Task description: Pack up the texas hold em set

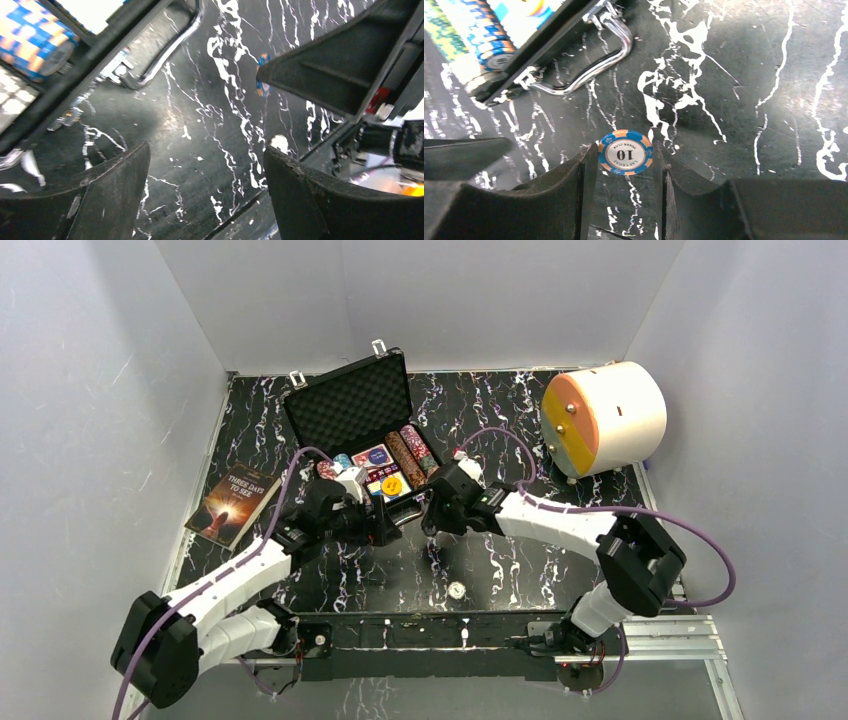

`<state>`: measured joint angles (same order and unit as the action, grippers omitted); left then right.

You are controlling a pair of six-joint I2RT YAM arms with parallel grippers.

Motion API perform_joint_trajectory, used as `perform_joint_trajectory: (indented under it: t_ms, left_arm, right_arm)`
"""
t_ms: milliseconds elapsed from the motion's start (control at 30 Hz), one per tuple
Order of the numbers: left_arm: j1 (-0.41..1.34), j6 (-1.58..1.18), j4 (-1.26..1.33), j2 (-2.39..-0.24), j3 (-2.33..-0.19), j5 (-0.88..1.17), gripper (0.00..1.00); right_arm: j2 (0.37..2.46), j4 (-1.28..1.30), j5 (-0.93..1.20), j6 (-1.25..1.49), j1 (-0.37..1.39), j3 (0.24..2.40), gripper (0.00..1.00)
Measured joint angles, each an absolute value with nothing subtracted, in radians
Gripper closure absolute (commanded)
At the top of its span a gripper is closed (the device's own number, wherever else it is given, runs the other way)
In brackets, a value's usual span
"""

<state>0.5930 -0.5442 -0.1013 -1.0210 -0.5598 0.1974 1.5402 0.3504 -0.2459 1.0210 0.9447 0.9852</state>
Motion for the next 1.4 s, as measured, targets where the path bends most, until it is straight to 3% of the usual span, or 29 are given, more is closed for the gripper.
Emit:
perform_joint_trajectory:
  t_ms: [167, 367, 500, 833, 1167, 1267, 1400]
  left_arm:
    - [0.612, -0.617, 0.039, -1.058, -0.48, 0.303, 0.33]
    - [0.645, -0.721, 0.257, -1.072, -0.404, 0.31, 0.44]
    - [0.652, -0.801, 0.376, -1.076, -0.352, 0.297, 0.58]
    - [0.656, -0.874, 0.478, -1.084, -0.348, 0.25, 0.71]
    - [0.658, -0.912, 0.503, -1.104, -0.337, 0.212, 1.0]
    - [0.658, -0.909, 0.509, -1.111, -0.338, 0.21, 1.0]
    - [0.658, -0.88, 0.487, -1.117, -0.357, 0.205, 1.0]
  right_arm:
    - [1.524, 0.291, -0.163, 1.041, 0.919, 0.97, 0.52]
    - [1.524, 0.233, -0.066, 1.049, 0.914, 0.97, 0.51]
    - [1.524, 0.206, -0.022, 1.06, 0.909, 0.97, 0.51]
    - [1.524, 0.178, 0.025, 1.074, 0.901, 0.97, 0.52]
    - [1.522, 0.152, 0.039, 1.086, 0.891, 0.952, 0.51]
    - [1.521, 0.148, 0.039, 1.089, 0.889, 0.95, 0.49]
    - [1.515, 0.149, 0.038, 1.087, 0.884, 0.95, 0.39]
